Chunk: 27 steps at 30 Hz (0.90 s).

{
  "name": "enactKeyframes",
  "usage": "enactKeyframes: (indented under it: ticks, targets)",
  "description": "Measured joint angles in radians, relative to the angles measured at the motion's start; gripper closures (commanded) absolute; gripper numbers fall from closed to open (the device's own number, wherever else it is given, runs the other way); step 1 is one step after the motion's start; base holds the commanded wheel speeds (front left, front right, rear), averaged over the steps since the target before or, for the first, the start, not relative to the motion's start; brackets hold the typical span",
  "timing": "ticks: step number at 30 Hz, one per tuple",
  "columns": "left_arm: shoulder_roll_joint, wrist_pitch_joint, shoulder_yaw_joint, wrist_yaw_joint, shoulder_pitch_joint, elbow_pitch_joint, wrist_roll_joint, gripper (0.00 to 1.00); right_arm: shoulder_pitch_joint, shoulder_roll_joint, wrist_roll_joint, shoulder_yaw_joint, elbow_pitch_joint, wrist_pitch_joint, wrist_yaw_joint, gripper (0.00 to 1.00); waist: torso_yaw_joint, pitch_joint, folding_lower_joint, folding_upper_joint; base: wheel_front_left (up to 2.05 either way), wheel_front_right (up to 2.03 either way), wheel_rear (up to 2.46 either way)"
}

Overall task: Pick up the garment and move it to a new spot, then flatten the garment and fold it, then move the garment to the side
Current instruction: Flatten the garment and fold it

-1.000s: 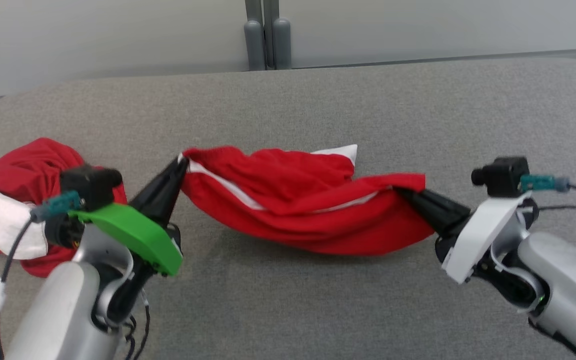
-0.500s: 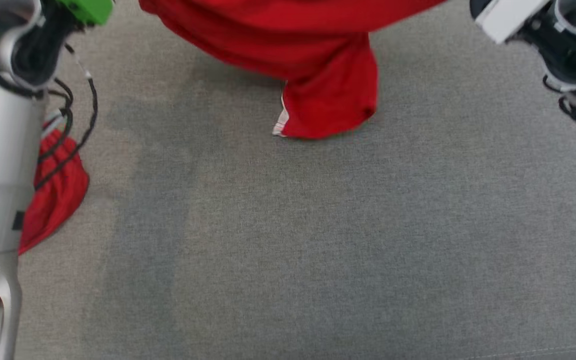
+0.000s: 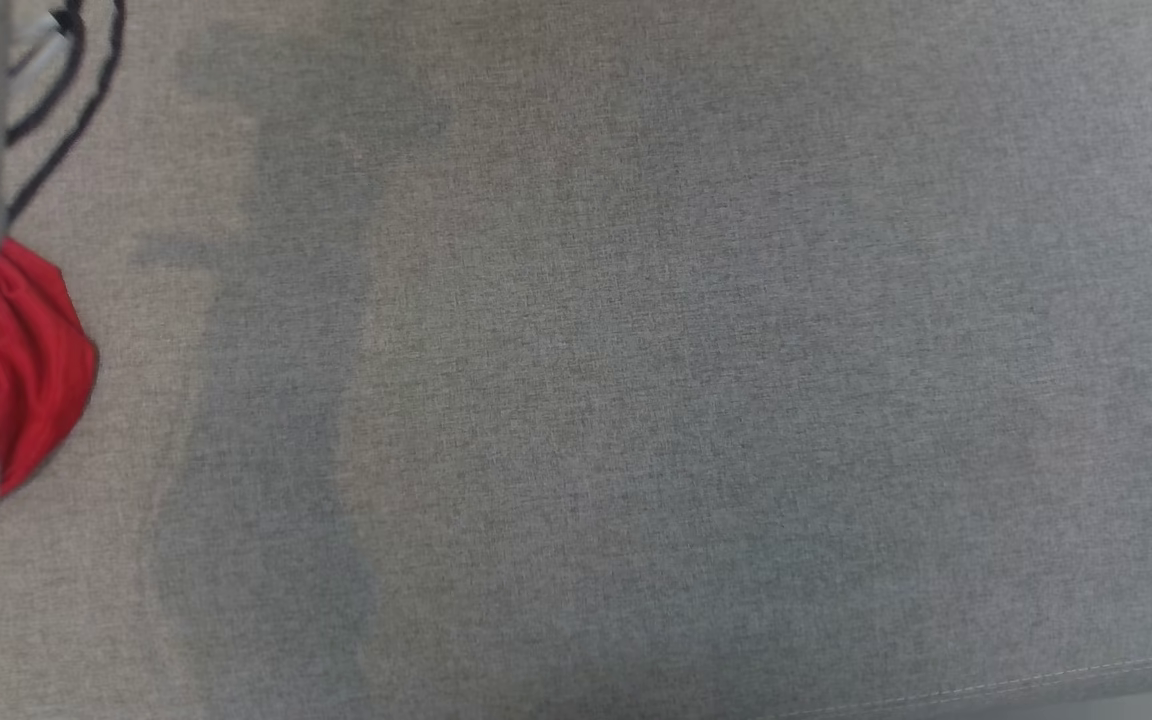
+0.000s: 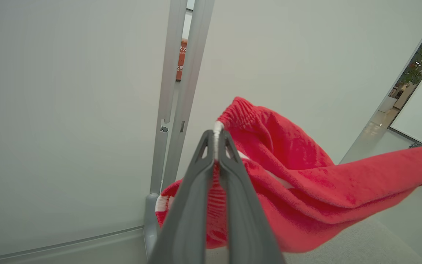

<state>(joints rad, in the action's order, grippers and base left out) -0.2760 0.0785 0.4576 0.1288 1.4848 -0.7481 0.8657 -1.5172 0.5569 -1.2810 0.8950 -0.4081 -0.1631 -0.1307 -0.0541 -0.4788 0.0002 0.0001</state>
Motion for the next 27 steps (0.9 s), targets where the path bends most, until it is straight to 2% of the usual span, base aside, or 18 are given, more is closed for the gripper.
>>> enactKeyframes:
  ticks: [4, 7, 15, 20, 24, 27]
  targets:
    - [-0.009, 0.030, 0.108, 0.000, -0.114, 0.014, 0.063, 1.00, 0.086, 0.023, -0.044, 0.089, 0.004, 0.015, 0.000, 1.00, 0.003, 0.020, 0.0000, 0.0000, 0.00, 0.00, 0.00]
    - [-0.036, 0.071, 0.186, 0.000, -0.221, 0.038, 0.118, 1.00, 0.177, 0.053, -0.076, 0.160, 0.009, 0.028, 0.000, 1.00, 0.007, 0.042, 0.0000, 0.0000, 0.00, 0.00, 0.00]
    - [-0.190, 0.203, 0.356, 0.000, -0.481, 0.182, 0.255, 1.00, 0.418, 0.140, -0.215, 0.306, 0.035, 0.131, 0.000, 1.00, 0.008, 0.134, -0.0001, 0.0000, 0.00, 0.00, 0.00]
    - [-0.289, 0.253, 0.398, 0.000, -0.625, 0.306, 0.329, 1.00, 0.524, 0.196, -0.295, 0.347, 0.076, 0.262, 0.000, 1.00, 0.003, 0.211, -0.0002, 0.0000, 0.00, 0.00, 0.00]
    - [-0.351, 0.299, 0.418, 0.000, -0.739, 0.417, 0.390, 1.00, 0.583, 0.243, -0.316, 0.362, 0.132, 0.343, -0.001, 1.00, -0.002, 0.269, -0.0002, 0.0000, 0.00, 0.00, 0.00]
    - [-0.408, 0.355, 0.439, -0.017, -0.821, 0.535, 0.437, 1.00, 0.641, 0.292, -0.336, 0.370, 0.196, 0.409, -0.001, 1.00, -0.005, 0.317, -0.0002, 0.0000, 0.00, 0.00, 0.00]
